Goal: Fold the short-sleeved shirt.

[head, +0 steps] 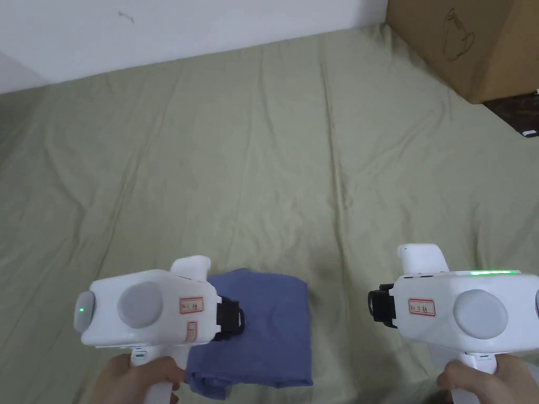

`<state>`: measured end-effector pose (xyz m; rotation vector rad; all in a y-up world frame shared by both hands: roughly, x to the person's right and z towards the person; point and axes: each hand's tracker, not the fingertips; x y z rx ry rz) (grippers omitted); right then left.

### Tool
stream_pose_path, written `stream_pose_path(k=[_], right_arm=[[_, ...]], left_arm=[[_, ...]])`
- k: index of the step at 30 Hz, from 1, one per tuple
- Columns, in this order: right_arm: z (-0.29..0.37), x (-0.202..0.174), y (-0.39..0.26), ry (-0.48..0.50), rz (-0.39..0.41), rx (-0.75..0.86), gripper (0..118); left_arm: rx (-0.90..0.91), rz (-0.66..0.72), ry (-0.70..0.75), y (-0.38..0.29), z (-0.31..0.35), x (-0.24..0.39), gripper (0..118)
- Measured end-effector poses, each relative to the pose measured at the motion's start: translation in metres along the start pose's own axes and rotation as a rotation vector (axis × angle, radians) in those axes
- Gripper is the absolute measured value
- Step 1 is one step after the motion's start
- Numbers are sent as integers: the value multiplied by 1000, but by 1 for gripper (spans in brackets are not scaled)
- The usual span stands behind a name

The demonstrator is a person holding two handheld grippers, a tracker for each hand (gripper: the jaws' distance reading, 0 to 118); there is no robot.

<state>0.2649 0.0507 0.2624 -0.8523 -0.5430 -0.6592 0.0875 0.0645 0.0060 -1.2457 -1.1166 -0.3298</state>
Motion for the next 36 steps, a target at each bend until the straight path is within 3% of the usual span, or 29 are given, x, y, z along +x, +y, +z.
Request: stream_pose_path(k=[13,20,27,33,36], right_arm=[[2,10,-4,-13,-21,-5,0],[6,9,-6,-20,-19,-9,0],[9,-14,3,11,17,-1,0],[-4,-74,21,134,133,-14,0],[-21,-114,23,170,243,-47,0]], left_arm=[[-59,-132,21,10,-47,63,2],[-71,-134,-72,6,-40,67,2],[94,43,-145,6,39,-10,2],[203,228,-66,-20,86,-96,1],[208,313,-95,-40,89,-122,1]])
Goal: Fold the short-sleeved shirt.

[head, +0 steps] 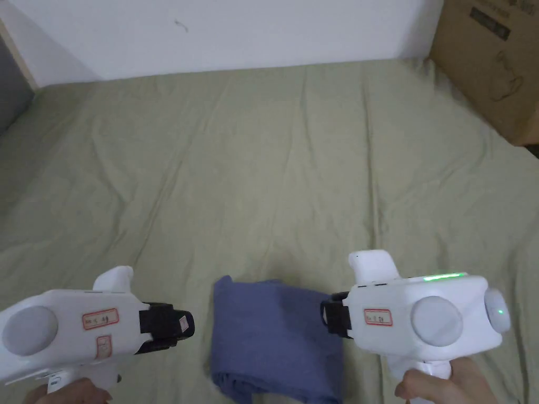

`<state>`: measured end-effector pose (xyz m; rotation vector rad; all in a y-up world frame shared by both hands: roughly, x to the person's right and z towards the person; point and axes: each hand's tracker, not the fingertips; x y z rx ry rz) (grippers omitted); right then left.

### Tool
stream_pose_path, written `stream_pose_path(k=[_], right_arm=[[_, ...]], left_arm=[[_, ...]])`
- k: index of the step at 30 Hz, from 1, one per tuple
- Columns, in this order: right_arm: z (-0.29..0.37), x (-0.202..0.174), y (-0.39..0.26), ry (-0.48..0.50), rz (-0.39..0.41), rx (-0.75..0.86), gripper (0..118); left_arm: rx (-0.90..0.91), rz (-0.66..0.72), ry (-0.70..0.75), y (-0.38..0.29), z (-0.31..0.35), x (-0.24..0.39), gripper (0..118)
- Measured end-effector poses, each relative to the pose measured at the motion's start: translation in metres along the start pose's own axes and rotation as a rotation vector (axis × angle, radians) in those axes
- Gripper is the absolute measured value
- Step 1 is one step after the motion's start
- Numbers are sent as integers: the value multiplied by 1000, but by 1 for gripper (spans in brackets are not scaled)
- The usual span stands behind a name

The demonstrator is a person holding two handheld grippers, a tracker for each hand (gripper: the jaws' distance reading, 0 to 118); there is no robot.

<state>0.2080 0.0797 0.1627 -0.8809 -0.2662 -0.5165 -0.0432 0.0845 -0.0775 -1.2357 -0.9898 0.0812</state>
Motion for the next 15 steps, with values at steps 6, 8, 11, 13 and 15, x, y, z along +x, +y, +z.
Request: stream_pose_path(k=[6,8,11,13,15], right_arm=[[-68,-37,7,-10,124,-145,0],[-82,-40,6,-44,139,-165,0],[-82,-40,12,-30,138,-162,0],[-81,-35,15,-21,144,-164,0],[-83,-32,17,-5,122,-170,0]], left_arm=[[-29,99,-74,-20,-14,-32,10],[-34,136,-119,-19,-23,-45,41],[-59,200,-212,-16,-35,-52,67],[-103,221,-253,-11,-51,-54,109],[-101,244,-296,-5,-60,-53,118]])
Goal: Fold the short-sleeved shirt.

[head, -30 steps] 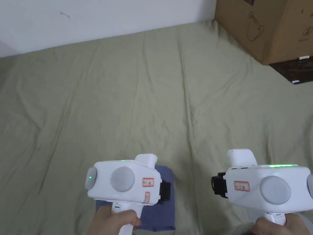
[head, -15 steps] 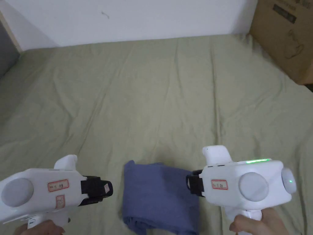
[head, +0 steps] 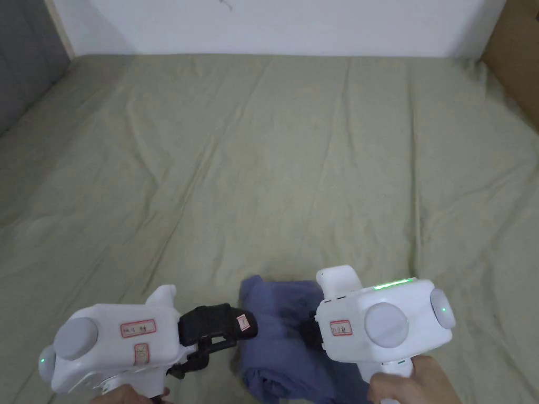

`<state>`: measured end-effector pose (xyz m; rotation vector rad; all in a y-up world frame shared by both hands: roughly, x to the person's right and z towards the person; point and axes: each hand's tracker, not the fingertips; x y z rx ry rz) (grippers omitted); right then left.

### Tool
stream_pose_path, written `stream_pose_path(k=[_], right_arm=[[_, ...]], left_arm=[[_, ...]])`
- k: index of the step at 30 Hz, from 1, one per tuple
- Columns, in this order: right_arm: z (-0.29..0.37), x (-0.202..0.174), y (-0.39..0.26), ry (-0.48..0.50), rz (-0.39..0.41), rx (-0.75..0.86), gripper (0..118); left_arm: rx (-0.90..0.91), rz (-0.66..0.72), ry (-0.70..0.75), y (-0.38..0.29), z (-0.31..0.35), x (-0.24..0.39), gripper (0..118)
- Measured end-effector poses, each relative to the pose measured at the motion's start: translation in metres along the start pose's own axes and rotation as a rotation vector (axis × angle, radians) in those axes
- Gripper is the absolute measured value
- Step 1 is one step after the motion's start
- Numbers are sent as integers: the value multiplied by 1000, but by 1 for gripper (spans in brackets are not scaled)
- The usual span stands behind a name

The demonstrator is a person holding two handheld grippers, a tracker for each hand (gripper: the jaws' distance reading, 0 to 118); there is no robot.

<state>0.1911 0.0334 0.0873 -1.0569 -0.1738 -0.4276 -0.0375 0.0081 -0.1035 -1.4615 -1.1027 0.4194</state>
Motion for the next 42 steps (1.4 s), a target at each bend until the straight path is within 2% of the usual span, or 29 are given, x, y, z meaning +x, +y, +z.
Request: stream_pose_path(k=[6,10,12,13,14,16,17,18,20,22,25,28,33,37,41,42], right_arm=[[0,2,-2,12,-9,1,0],[0,3,-2,16,-12,0,0],[0,3,-2,15,-14,2,0],[0,2,-2,13,-13,3,0],[1,2,-3,9,-11,4,0],[3,2,-3,-14,-3,0,0],[5,2,-2,-15,-2,-1,0],[10,2,-2,0,-13,13,0],[17,2,-1,10,-41,25,0],[27,3,-1,-35,-31,48,0],[38,7,-1,-68,-33,65,0],[42,12,-2,-88,-69,75,0],[39,12,-4,-102,-88,66,0],[28,4,-1,-106,-70,38,0],[14,-6,5,-99,-50,10,0],[11,-8,6,-96,-47,5,0]], left_arm=[[-68,90,-54,18,-40,-11,118],[-137,144,-189,21,-62,-12,117],[-153,173,-201,19,-75,-16,103],[-163,189,-211,18,-79,-14,82],[-151,65,-69,18,-77,-11,43],[-142,-39,107,16,-72,-19,43],[-147,94,-89,15,-69,-19,42],[-140,147,-140,14,-68,-13,42],[-135,81,-74,14,-60,-7,42],[-124,-2,-31,17,-46,0,42],[-88,-111,82,29,-14,7,42],[-31,-195,225,47,28,3,42],[61,-233,495,86,102,-26,42],[75,-389,898,107,141,-44,42],[67,-444,1154,126,167,-70,42],[67,-420,1193,129,170,-78,42]])
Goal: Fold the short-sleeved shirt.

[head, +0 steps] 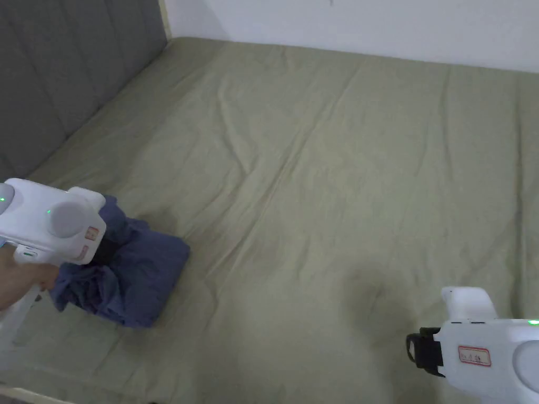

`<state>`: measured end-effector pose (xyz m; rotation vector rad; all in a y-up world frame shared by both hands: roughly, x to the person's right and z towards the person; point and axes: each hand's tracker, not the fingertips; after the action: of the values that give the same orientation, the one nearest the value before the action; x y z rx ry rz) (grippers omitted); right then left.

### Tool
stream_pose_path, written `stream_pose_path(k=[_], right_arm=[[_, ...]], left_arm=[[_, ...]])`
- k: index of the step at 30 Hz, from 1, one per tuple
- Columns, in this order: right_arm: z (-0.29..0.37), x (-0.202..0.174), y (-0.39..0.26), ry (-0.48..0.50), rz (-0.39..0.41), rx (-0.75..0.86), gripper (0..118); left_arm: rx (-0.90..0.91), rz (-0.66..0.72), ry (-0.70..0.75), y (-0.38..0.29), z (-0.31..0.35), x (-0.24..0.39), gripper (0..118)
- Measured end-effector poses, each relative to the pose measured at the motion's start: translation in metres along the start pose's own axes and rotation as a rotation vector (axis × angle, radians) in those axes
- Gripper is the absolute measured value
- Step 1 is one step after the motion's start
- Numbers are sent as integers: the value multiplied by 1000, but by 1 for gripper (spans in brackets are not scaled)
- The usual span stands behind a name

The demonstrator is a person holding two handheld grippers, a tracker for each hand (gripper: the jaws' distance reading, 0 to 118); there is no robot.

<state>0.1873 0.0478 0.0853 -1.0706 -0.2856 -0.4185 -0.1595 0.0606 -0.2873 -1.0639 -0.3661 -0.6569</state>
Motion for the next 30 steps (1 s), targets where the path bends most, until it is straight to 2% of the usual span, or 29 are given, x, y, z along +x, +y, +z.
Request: stream_pose_path(k=[2,3,4,5,6,8,11,15,16,17,19,20,26,30], right_arm=[[-6,-5,2,4,10,-13,0],[-8,-6,3,7,15,-16,0],[-9,-8,3,11,20,-20,0],[-11,-9,3,16,24,-25,0],[-12,-9,3,17,26,-27,0],[-12,-9,3,20,31,-33,0],[-13,-7,2,21,28,-35,0],[-7,0,-2,36,3,-17,0],[-5,2,-3,38,-1,-10,0],[-2,5,-5,41,-6,-2,0],[4,9,-8,45,-22,17,0],[8,12,-10,48,-31,26,0],[35,30,-27,11,-75,104,0],[70,36,-34,-59,-67,241,0]], left_arm=[[-10,-31,108,0,-18,-14,45],[-25,-57,164,-1,-25,-17,53],[-39,-80,219,-2,-32,-20,67],[-47,-86,253,-4,-31,-21,89],[-36,-69,249,-5,-31,-20,99],[-11,-42,266,-8,-22,-22,101],[48,83,161,-5,-2,-29,101],[128,108,78,-6,39,-10,100],[149,120,26,-9,52,0,96],[160,134,-68,-12,65,13,78],[196,162,-192,-20,83,40,21],[209,164,-230,-23,91,57,1],[317,138,-332,-48,134,170,0],[467,109,-306,-70,176,226,0]])
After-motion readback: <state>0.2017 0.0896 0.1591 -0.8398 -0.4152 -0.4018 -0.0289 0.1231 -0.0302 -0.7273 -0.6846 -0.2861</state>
